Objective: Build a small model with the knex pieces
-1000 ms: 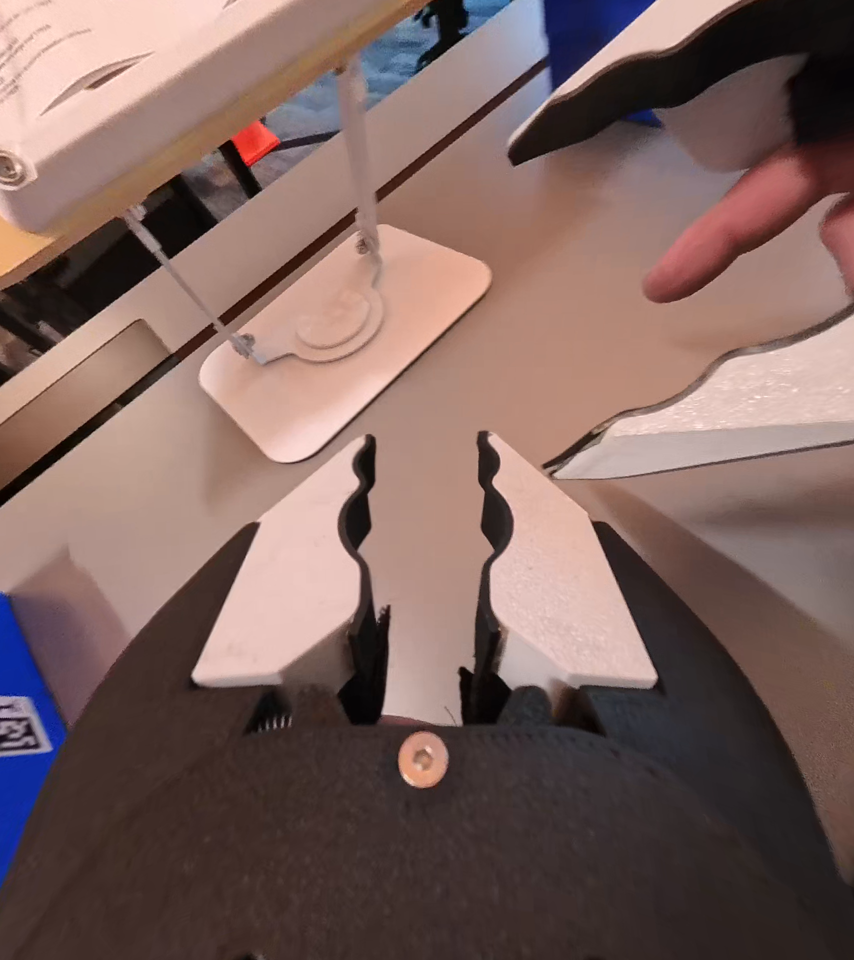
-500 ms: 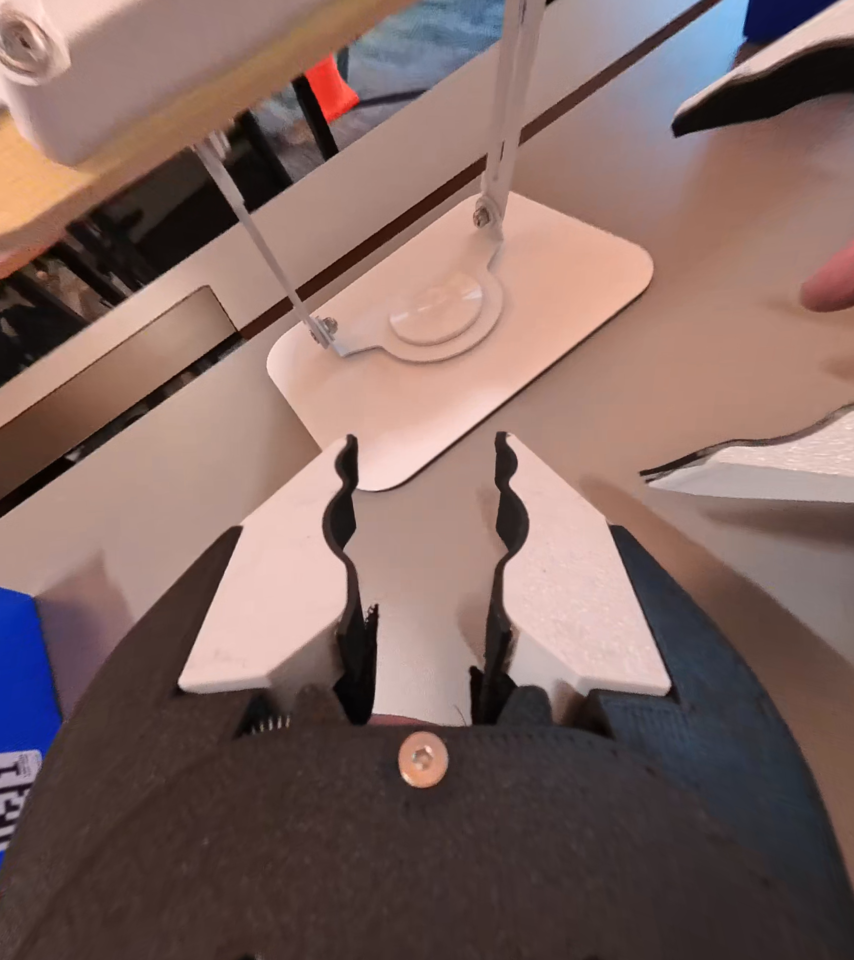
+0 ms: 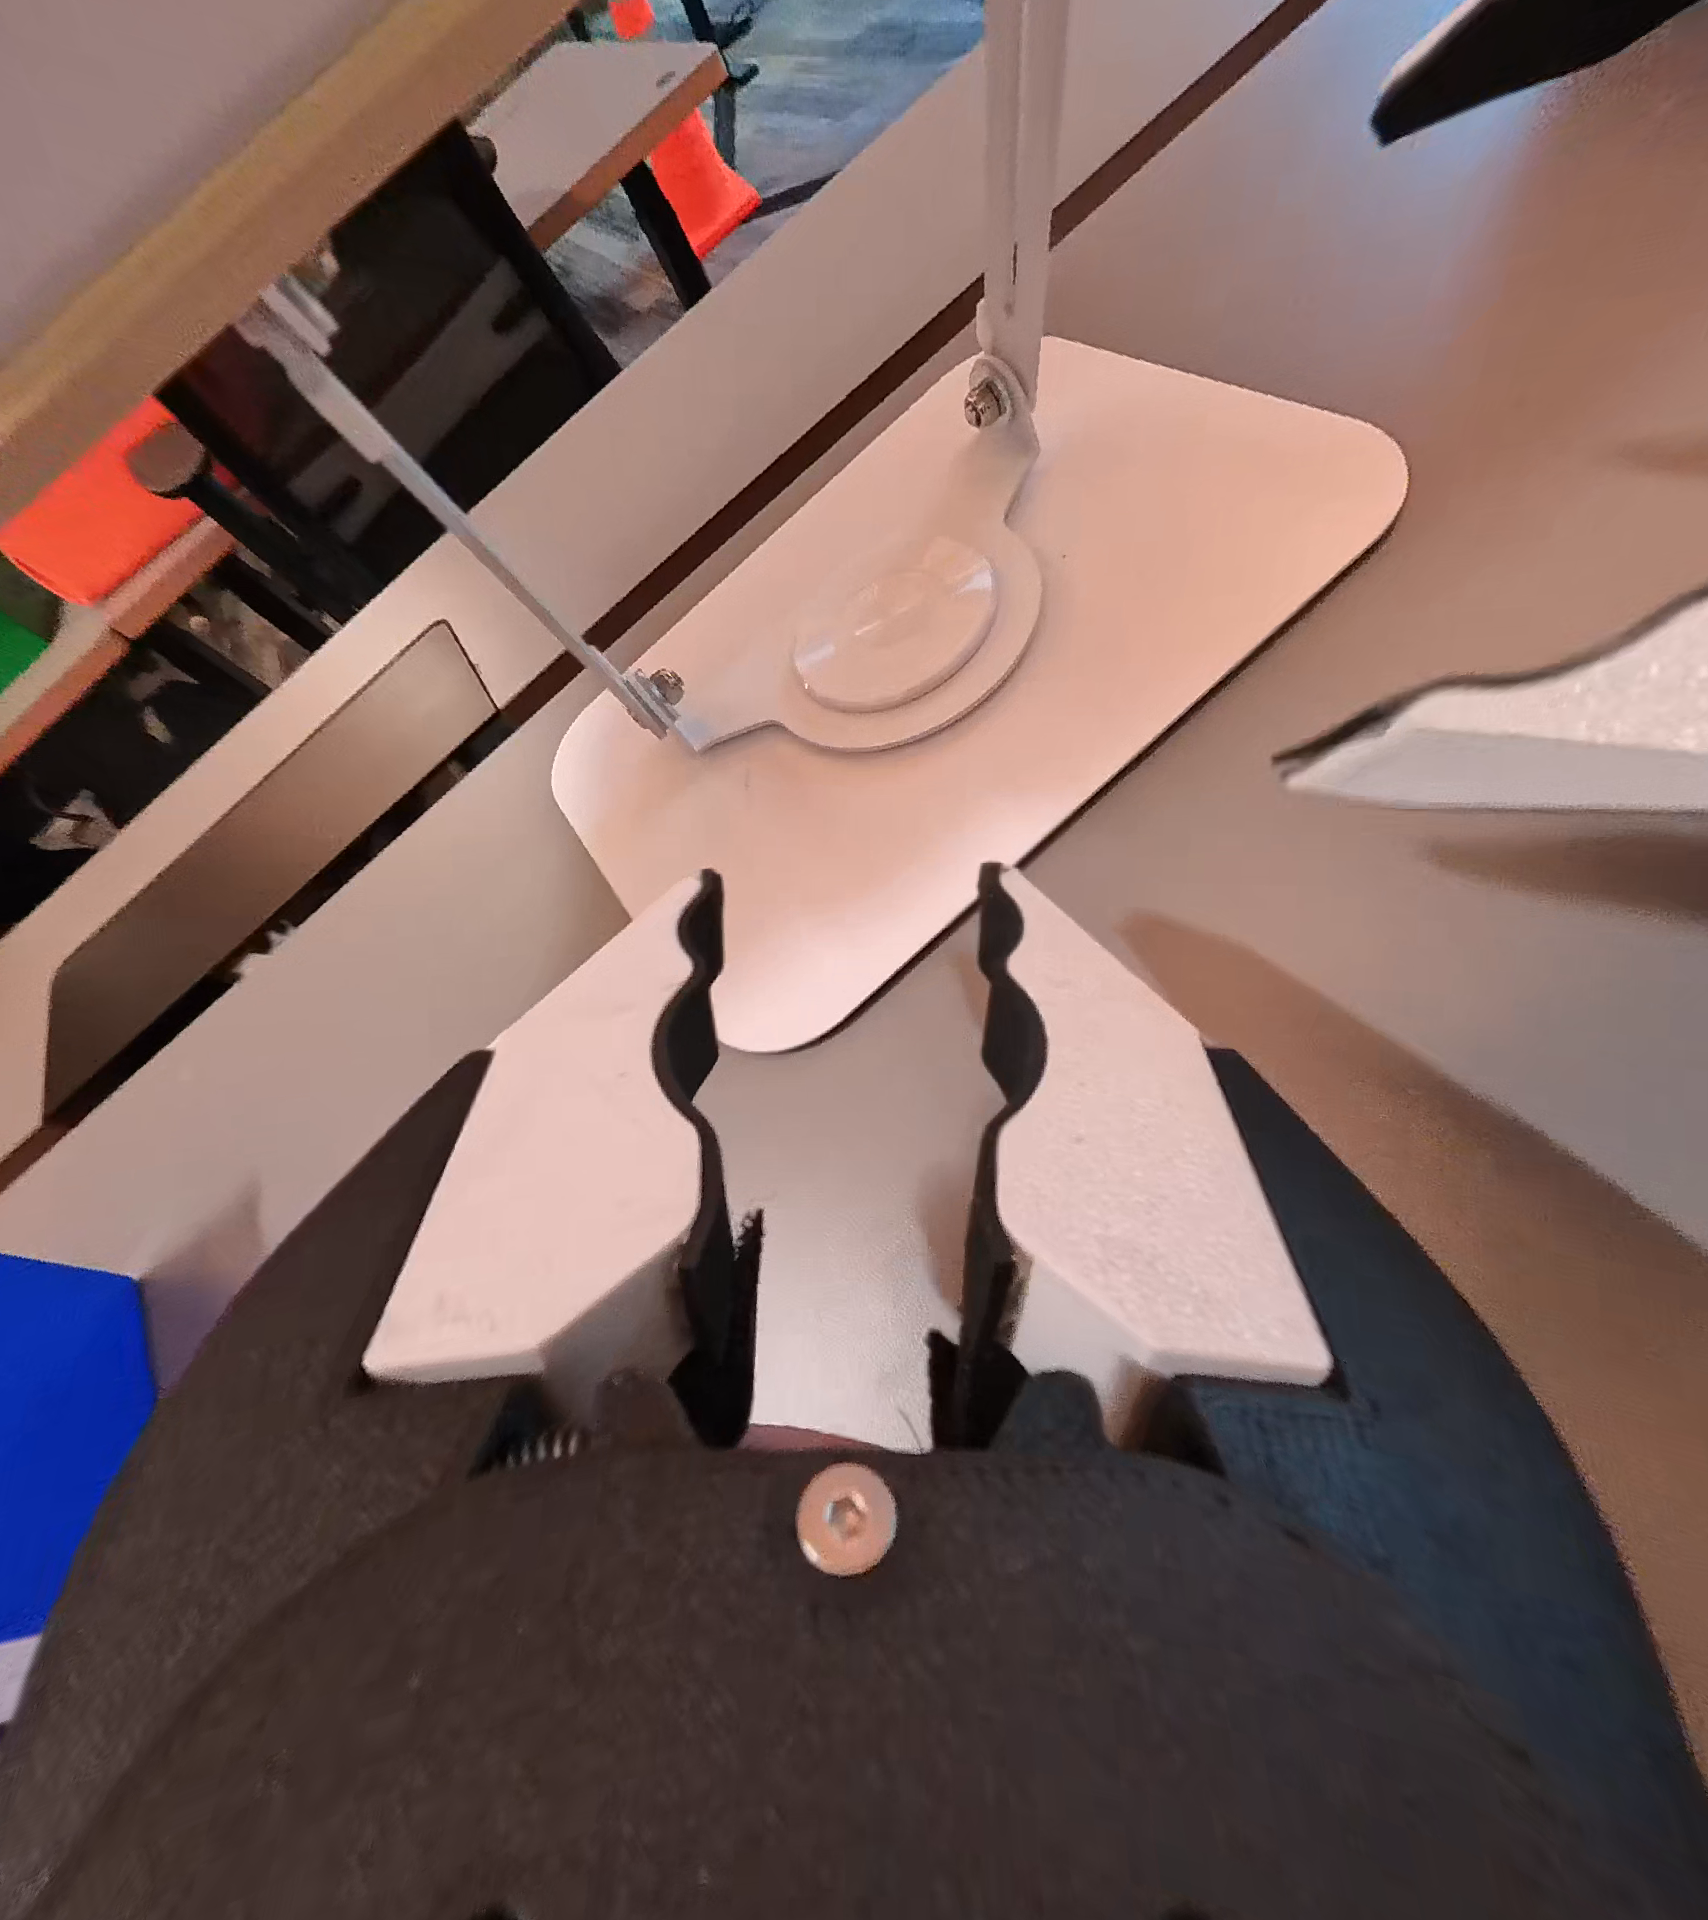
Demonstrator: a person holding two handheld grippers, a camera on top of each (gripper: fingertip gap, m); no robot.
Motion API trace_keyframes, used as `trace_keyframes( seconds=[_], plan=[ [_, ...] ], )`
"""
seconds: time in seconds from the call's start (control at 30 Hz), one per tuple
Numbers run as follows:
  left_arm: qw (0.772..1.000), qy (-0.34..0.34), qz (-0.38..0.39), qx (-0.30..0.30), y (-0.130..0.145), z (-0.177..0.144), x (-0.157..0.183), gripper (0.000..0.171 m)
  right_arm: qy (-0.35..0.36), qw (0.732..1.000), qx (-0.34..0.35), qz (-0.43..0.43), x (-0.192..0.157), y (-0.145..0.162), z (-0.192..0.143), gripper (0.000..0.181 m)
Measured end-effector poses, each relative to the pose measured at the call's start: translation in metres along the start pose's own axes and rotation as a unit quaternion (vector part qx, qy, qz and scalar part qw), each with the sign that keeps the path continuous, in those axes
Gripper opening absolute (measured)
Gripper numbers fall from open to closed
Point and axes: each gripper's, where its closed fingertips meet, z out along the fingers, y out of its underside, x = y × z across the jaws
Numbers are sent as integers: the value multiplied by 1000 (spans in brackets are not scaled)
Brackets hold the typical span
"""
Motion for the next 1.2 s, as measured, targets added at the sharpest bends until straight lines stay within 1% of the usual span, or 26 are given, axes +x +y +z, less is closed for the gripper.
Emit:
trace_keyframes(
  seconds=[0.03, 0.07, 0.1, 0.13, 0.17, 0.2, 0.23, 0.3, 0.33, 0.4, 0.53, 0.6, 0.67, 0.77, 0.83, 0.9, 1.0, 1.03, 1.1, 1.2],
  plan=[
    [1000, -9, 11, 3, -2, -1, -1, 43, 1, 1000, 3, -12, 0, -1, -1, 78],
    [999, -17, 26, 8, -5, -2, -1, 38, 4, 1000, 5, -28, 0, -2, -2, 58],
    [999, -22, 39, 15, -9, -3, 0, 29, 12, 999, 6, -42, 2, -3, -2, 46],
    [998, -29, 50, 20, -13, -3, 1, 25, 19, 998, 10, -53, 2, -4, -1, 38],
    [997, -38, 58, 25, -16, -4, 1, 16, 19, 998, 13, -56, 1, -5, -1, 27],
    [996, -43, 65, 32, -20, -5, 2, 8, 12, 999, 11, -51, -2, -4, 0, 20],
    [996, -46, 69, 39, -23, -5, 3, 1, 4, 999, 8, -43, -5, -3, 1, 18],
    [995, -46, 74, 38, -22, -4, 4, 2, 2, 999, 12, -49, -7, -5, 0, 19],
    [996, -44, 72, 38, -22, -4, 4, 0, 7, 998, 14, -54, -6, -5, 0, 21],
    [996, -39, 63, 38, -21, -4, 2, 1, 7, 998, 16, -58, -7, -3, 1, 26],
    [997, -26, 64, 37, -21, -6, 6, 9, -3, 998, 8, -64, -13, 7, 5, 33],
    [996, -21, 75, 38, -22, -7, 10, 18, -6, 998, 5, -64, -16, 10, 8, 38],
    [996, -19, 81, 44, -26, -10, 13, 19, -12, 998, 6, -59, -20, 11, 8, 40],
    [994, -25, 89, 61, -37, -25, 7, 22, -15, 998, 11, -55, -19, 12, 6, 44],
    [993, -21, 96, 67, -45, -41, 1, 28, -20, 999, 19, -45, -19, 9, 3, 44],
    [992, -26, 99, 69, -53, -60, -11, 41, -25, 998, 25, -43, -21, 8, 1, 43],
    [991, -52, 85, 89, -63, -96, -44, 41, -39, 998, 30, -48, -29, 7, -1, 43],
    [990, -70, 79, 96, -65, -110, -62, 44, -45, 997, 34, -47, -32, 5, -3, 43],
    [986, -113, 60, 111, -66, -143, -104, 44, -53, 997, 43, -48, -38, 0, -6, 43],
    [978, -185, 39, 88, -45, -189, -183, 48, -65, 995, 54, -52, -47, -6, -12, 43]
  ],
)
